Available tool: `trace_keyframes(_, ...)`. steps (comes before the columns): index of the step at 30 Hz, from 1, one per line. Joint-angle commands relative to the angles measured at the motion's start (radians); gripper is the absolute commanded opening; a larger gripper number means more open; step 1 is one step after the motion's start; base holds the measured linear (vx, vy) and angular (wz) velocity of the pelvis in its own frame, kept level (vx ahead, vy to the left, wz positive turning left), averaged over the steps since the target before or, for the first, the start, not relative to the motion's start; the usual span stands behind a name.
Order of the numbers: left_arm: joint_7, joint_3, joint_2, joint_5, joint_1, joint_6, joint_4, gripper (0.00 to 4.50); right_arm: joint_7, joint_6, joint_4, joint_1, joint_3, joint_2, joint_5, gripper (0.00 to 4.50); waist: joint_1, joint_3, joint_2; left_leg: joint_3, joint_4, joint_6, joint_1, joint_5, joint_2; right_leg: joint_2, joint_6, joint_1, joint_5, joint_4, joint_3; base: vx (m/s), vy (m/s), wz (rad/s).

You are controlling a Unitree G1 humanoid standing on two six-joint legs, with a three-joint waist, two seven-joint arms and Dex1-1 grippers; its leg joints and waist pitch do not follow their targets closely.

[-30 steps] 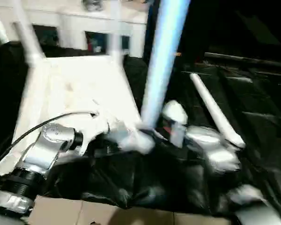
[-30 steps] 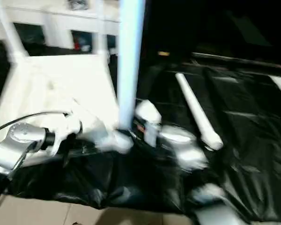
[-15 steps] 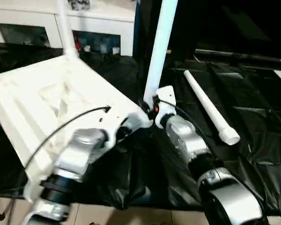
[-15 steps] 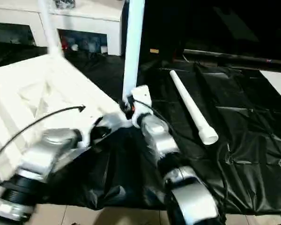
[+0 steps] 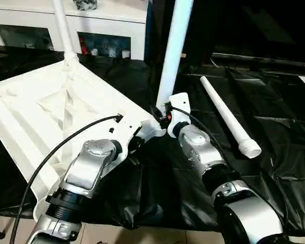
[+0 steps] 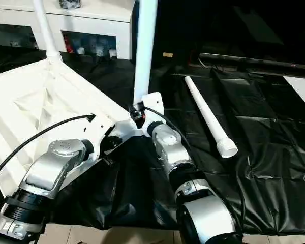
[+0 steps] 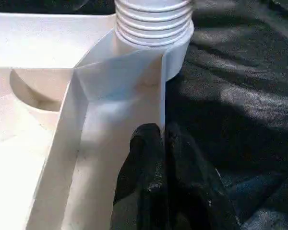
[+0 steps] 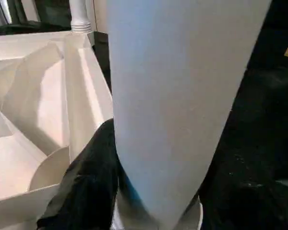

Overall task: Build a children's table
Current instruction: Insert table leg to table base

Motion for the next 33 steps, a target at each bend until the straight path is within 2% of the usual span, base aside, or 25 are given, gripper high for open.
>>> trace_keyframes(1, -0.003, 0.004, 0.004, -0.001, -0.029, -0.041, -0.037, 0.00, 0.021, 0.043, 0.064, 0.035, 0.003, 0.004, 0.002, 2.76, 0.006, -0.058, 0.023, -0.008, -0.068, -0.008, 0.003, -0.307, 0.023, -0.072, -0.162, 0.040, -0.261, -0.081, 0.051, 0.000, 0.000, 0.00)
trace_keyframes(2, -0.003, 0.004, 0.004, -0.001, -0.029, -0.041, -0.037, 0.00, 0.021, 0.043, 0.064, 0.035, 0.003, 0.004, 0.002, 2.76, 0.005, -0.059, 0.022, -0.008, -0.068, -0.008, 0.000, -0.293, 0.024, -0.072, -0.166, 0.043, -0.244, -0.076, 0.051, 0.000, 0.000, 0.00)
trace_keyframes(3, -0.017, -0.005, 0.011, -0.004, -0.026, -0.050, -0.039, 0.00, 0.031, 0.039, 0.065, 0.029, -0.004, 0.003, 0.002, 3.01, 0.005, -0.057, 0.026, -0.007, -0.068, -0.005, 0.001, -0.294, 0.023, -0.072, -0.168, 0.042, -0.251, -0.079, 0.051, 0.000, 0.000, 0.00)
trace_keyframes(8, -0.068, -0.022, 0.037, -0.026, -0.020, -0.079, -0.042, 0.00, 0.088, 0.036, 0.043, 0.016, -0.017, -0.011, 0.009, 3.45, 0.006, -0.059, 0.027, -0.007, -0.066, -0.002, 0.000, -0.279, 0.023, -0.073, -0.174, 0.044, -0.243, -0.078, 0.051, 0.000, 0.000, 0.00)
trace_keyframes(12, -0.132, -0.035, 0.072, -0.045, -0.012, -0.122, -0.039, 0.00, 0.160, 0.044, -0.015, 0.024, -0.007, -0.043, 0.014, 3.68, 0.010, -0.064, 0.033, -0.004, -0.061, 0.011, -0.004, -0.213, 0.023, -0.072, -0.208, 0.051, -0.138, -0.065, 0.052, 0.000, 0.000, 0.00)
trace_keyframes(14, -0.145, -0.034, 0.077, -0.051, -0.012, -0.127, -0.036, 0.00, 0.175, 0.045, -0.030, 0.028, -0.004, -0.051, 0.012, 3.83, 0.012, -0.066, 0.033, -0.002, -0.058, 0.018, -0.004, -0.188, 0.024, -0.072, -0.218, 0.051, -0.100, -0.061, 0.052, 0.000, 0.000, 0.00)
trace_keyframes(15, -0.178, -0.025, 0.086, -0.070, -0.010, -0.140, -0.028, 0.00, 0.231, 0.040, -0.074, 0.046, 0.011, -0.078, 0.007, 3.83, 0.016, -0.067, 0.038, 0.000, -0.055, 0.031, -0.005, -0.148, 0.024, -0.069, -0.232, 0.052, -0.033, -0.054, 0.052, 0.000, 0.000, 0.00)
trace_keyframes(17, -0.211, -0.020, 0.097, -0.084, -0.012, -0.162, -0.015, 0.00, 0.298, 0.037, -0.124, 0.068, 0.024, -0.109, 0.011, 3.83, 0.024, -0.066, 0.042, 0.001, -0.054, 0.041, -0.005, -0.146, 0.024, -0.068, -0.235, 0.054, -0.020, -0.054, 0.051, 0.000, 0.000, 0.00)
trace_keyframes(22, -0.288, -0.030, 0.133, -0.105, -0.020, -0.219, 0.021, 0.00, 0.458, 0.061, -0.241, 0.129, 0.056, -0.187, 0.026, 3.83, 0.036, -0.064, 0.040, 0.001, -0.055, 0.038, -0.001, -0.171, 0.026, -0.070, -0.228, 0.055, -0.063, -0.059, 0.053, 0.000, 0.000, 0.00)
trace_keyframes(23, -0.336, -0.038, 0.153, -0.117, -0.030, -0.255, 0.044, 0.00, 0.543, 0.075, -0.297, 0.163, 0.079, -0.235, 0.027, 3.83, 0.040, -0.060, 0.052, 0.000, -0.056, 0.034, 0.000, -0.194, 0.022, -0.066, -0.222, 0.052, -0.098, -0.067, 0.051, 0.000, 0.000, 0.00)
trace_keyframes(24, -0.360, -0.038, 0.160, -0.127, -0.034, -0.257, 0.054, 0.00, 0.583, 0.083, -0.320, 0.178, 0.089, -0.255, 0.032, 3.83, 0.042, -0.060, 0.048, 0.001, -0.055, 0.027, 0.003, -0.213, 0.024, -0.068, -0.217, 0.052, -0.124, -0.067, 0.053, 0.000, 0.000, 0.00)
trace_keyframes(26, -0.412, -0.042, 0.172, -0.141, -0.040, -0.287, 0.071, 0.00, 0.640, 0.096, -0.363, 0.205, 0.107, -0.288, 0.035, 3.83, 0.051, -0.060, 0.049, 0.002, -0.055, 0.027, 0.006, -0.219, 0.024, -0.070, -0.212, 0.051, -0.147, -0.071, 0.054, 0.000, 0.000, 0.00)
trace_keyframes(28, -0.473, -0.053, 0.188, -0.155, -0.042, -0.315, 0.085, 0.00, 0.703, 0.120, -0.410, 0.229, 0.126, -0.317, 0.043, 3.83, 0.052, -0.059, 0.056, 0.001, -0.055, 0.028, 0.003, -0.212, 0.024, -0.069, -0.217, 0.051, -0.147, -0.070, 0.054, 0.000, 0.000, 0.00)
trace_keyframes(29, -0.487, -0.057, 0.193, -0.157, -0.042, -0.323, 0.089, 0.00, 0.718, 0.125, -0.422, 0.235, 0.132, -0.323, 0.045, 3.83, 0.053, -0.060, 0.052, 0.000, -0.055, 0.030, 0.002, -0.211, 0.023, -0.070, -0.212, 0.054, -0.155, -0.071, 0.053, 0.000, 0.000, 0.00)
trace_keyframes(33, -0.558, -0.077, 0.218, -0.155, -0.051, -0.382, 0.121, 0.00, 0.747, 0.124, -0.468, 0.257, 0.156, -0.352, 0.024, 3.83, 0.054, -0.060, 0.058, -0.001, -0.056, 0.024, 0.005, -0.216, 0.026, -0.071, -0.211, 0.050, -0.176, -0.073, 0.053, 0.000, 0.000, 0.00)
